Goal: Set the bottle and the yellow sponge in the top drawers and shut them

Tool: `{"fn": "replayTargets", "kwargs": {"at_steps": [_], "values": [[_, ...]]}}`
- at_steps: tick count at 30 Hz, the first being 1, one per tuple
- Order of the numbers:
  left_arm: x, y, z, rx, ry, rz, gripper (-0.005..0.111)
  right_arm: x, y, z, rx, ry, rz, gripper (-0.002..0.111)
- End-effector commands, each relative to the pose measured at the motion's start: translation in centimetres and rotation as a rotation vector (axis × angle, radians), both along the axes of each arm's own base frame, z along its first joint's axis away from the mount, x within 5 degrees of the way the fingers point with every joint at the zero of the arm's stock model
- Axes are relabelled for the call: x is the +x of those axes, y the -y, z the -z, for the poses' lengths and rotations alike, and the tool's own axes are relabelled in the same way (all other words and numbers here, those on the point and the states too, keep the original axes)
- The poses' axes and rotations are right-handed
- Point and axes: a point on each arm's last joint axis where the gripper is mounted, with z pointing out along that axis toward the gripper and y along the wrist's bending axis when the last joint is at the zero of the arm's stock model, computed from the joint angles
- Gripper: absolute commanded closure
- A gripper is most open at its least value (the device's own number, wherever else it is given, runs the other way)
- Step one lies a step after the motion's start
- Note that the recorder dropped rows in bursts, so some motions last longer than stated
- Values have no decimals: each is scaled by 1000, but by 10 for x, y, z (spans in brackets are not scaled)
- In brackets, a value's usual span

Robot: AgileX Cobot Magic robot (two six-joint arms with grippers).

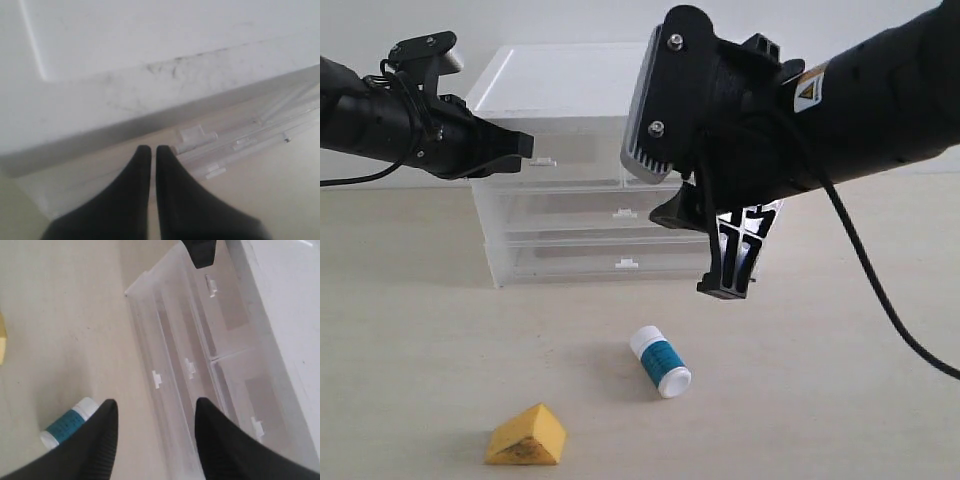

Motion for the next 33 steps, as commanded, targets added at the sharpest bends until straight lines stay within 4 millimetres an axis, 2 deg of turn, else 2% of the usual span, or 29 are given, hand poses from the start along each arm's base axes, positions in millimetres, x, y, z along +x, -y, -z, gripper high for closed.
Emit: {"fn": "replayTargets", "kwargs": {"at_steps": [1,4,10,15,19,26,29,33], "values": [[1,1,-2,-4,7,0,103,1,2,-16,121,48,29,65],[1,1,-2,-4,8,-2,103,1,1,-30,252,91,46,65],[2,0,-2,0,20,-15,103,3,1,-38,306,203,42,65],[2,0,-2,1,21,-17,103,13,20,-20,172,496,169,65],[2,0,-2,1,21,-17,103,15,30,-2,44,611,210,65],[2,0,-2,2,24,-20,103,19,20,8,-71,703,156,65],[2,0,-2,2,24,-20,103,26,15,20,-189,739,113,65],[3,-1,-3,3,28,-26,103,39,12,35,-234,776,173,65]]}}
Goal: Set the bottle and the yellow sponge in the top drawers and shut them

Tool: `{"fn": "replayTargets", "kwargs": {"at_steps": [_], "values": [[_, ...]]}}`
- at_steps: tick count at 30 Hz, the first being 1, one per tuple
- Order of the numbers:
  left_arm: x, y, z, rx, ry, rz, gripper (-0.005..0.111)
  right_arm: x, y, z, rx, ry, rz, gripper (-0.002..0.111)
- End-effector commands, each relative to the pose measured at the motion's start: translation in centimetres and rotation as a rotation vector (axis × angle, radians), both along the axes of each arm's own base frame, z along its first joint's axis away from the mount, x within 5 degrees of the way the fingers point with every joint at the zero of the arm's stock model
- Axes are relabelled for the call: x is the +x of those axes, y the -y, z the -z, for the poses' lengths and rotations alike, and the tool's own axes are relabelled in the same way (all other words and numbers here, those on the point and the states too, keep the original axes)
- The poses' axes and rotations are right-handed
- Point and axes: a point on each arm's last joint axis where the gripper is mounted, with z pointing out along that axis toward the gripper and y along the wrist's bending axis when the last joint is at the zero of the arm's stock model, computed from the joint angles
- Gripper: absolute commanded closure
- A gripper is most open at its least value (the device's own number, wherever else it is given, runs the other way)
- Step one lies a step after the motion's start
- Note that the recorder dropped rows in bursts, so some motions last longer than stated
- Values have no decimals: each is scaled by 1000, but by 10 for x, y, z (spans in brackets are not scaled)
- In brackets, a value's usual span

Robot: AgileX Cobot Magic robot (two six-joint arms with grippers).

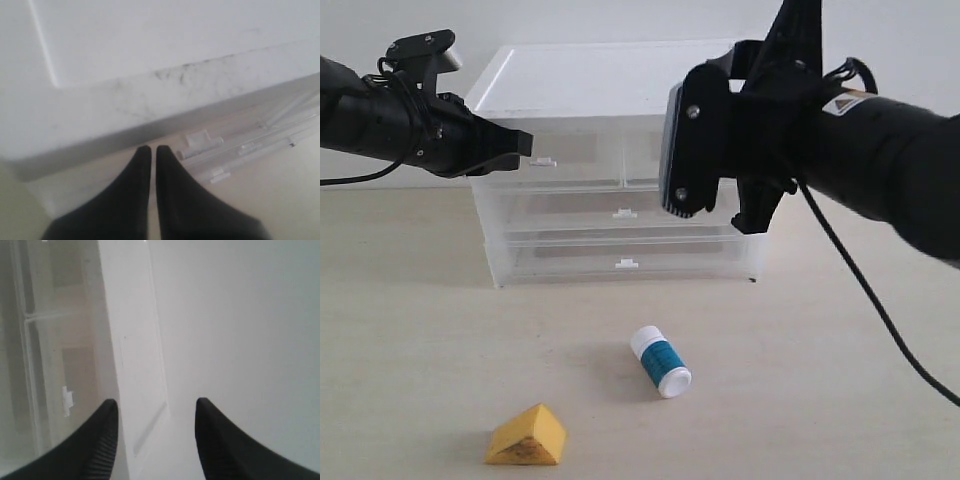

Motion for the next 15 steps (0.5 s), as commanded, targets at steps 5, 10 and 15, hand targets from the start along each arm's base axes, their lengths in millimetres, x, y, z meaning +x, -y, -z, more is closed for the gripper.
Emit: {"fn": "replayTargets", "kwargs": {"at_steps": [5,10,15], "values": [[1,0,-2,-1,16,-11,103,25,-6,31,-74,134,137,65],[2,0,-2,0,18,-13,103,33,-10,46,-111,172,156,65],[2,0,-2,0,20,-16,103,37,-12,57,-80,174,183,65]]}}
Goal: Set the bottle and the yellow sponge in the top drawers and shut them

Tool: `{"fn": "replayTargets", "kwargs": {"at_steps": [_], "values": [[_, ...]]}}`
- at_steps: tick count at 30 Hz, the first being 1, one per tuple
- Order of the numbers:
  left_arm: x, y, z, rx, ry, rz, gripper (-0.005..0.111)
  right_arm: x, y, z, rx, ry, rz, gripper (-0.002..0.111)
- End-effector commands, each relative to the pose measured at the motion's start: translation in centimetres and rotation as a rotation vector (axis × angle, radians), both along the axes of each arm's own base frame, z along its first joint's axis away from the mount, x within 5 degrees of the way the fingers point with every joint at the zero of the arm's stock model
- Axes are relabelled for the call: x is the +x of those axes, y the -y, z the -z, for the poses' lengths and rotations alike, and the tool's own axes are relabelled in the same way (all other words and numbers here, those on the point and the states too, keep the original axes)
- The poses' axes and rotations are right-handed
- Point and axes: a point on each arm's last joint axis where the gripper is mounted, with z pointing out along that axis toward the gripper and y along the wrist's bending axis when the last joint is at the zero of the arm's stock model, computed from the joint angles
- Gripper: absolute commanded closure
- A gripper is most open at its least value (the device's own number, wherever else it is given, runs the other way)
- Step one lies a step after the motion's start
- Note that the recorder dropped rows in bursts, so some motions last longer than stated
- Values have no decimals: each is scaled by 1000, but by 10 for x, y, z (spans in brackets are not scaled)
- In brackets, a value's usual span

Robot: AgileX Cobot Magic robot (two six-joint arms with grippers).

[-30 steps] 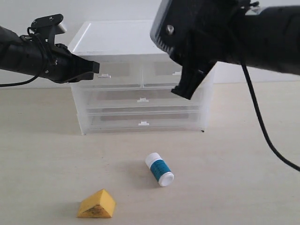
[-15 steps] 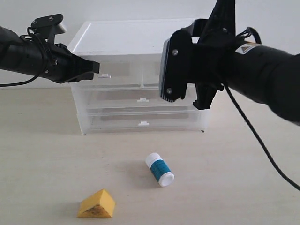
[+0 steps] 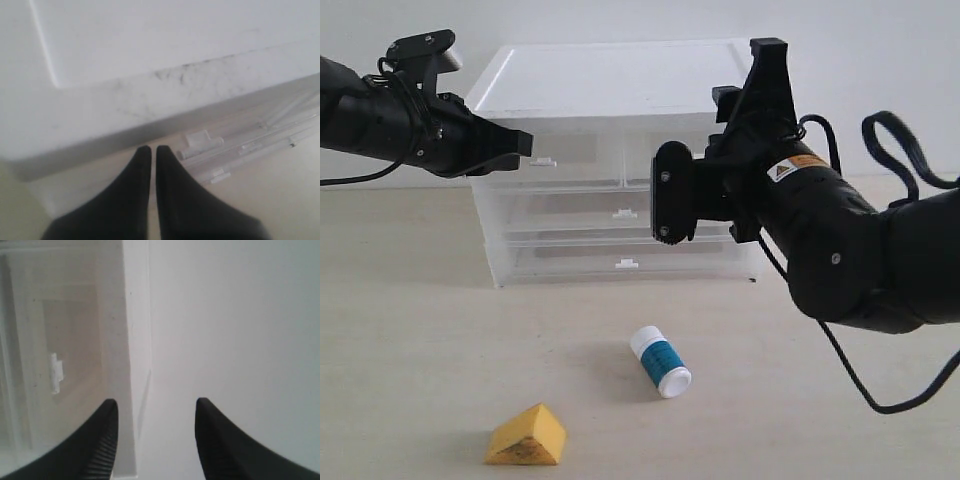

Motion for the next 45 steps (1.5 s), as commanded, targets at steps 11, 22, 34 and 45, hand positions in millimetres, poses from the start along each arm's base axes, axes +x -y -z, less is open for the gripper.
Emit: {"fn": "replayTargets", "kwargs": {"at_steps": [11,22,34,45], "values": [[2,0,-2,0,19,-14,103,7,-2,20,47,-9,31,65],[2,0,-2,0,19,-14,103,17,-9,58,22,121,60,65],[2,0,-2,0,19,-14,103,21,-15,87,-2,83,-3,65],[2,0,-2,0,19,-14,103,32,-1,86,23,92,-12,65]]}}
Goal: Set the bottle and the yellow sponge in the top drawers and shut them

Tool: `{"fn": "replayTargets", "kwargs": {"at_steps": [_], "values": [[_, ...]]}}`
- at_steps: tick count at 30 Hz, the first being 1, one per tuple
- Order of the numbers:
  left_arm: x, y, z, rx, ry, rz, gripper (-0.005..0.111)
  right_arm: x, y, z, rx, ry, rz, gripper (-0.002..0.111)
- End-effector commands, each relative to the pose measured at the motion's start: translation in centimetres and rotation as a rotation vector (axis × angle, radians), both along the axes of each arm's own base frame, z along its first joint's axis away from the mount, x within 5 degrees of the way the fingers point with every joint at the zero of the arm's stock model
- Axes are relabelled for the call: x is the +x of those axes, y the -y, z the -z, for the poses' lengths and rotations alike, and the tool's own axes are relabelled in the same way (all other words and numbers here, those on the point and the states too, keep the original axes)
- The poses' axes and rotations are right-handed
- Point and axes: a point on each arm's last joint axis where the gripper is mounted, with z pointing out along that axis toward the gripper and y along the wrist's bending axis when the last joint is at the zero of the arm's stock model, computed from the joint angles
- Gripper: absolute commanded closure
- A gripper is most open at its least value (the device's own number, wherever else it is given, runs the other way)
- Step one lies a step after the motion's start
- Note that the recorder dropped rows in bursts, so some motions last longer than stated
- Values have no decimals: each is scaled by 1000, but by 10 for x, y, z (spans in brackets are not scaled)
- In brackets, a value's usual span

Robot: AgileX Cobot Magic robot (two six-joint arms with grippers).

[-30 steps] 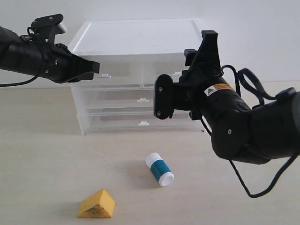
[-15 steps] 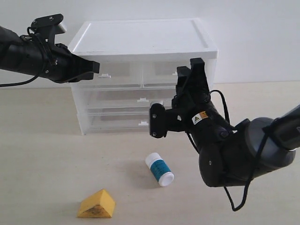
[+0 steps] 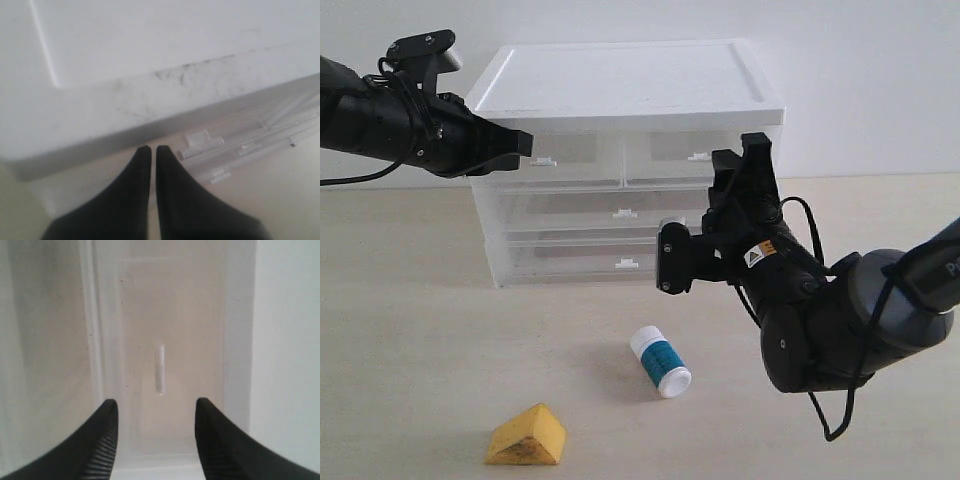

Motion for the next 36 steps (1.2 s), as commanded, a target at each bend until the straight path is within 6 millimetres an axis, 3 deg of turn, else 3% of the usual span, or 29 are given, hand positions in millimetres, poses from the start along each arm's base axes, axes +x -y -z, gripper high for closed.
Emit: {"fn": "replayTargets", "kwargs": {"at_steps": [1,9,24,28,36], "values": [[2,0,-2,-1,18,-15,103,0,-2,-3,9,27,-47,65],[2,0,-2,-1,18,-15,103,10,-8,-16,53,69,-35,65],[2,0,-2,-1,18,-15,103,14,-12,-15,7,69,-42,65],[2,0,-2,-1,18,-15,103,14,-13,-12,-1,39,-46,81],[2,0,-2,-1,18,-15,103,18,-7,-9,-15,12,-33,81]]}}
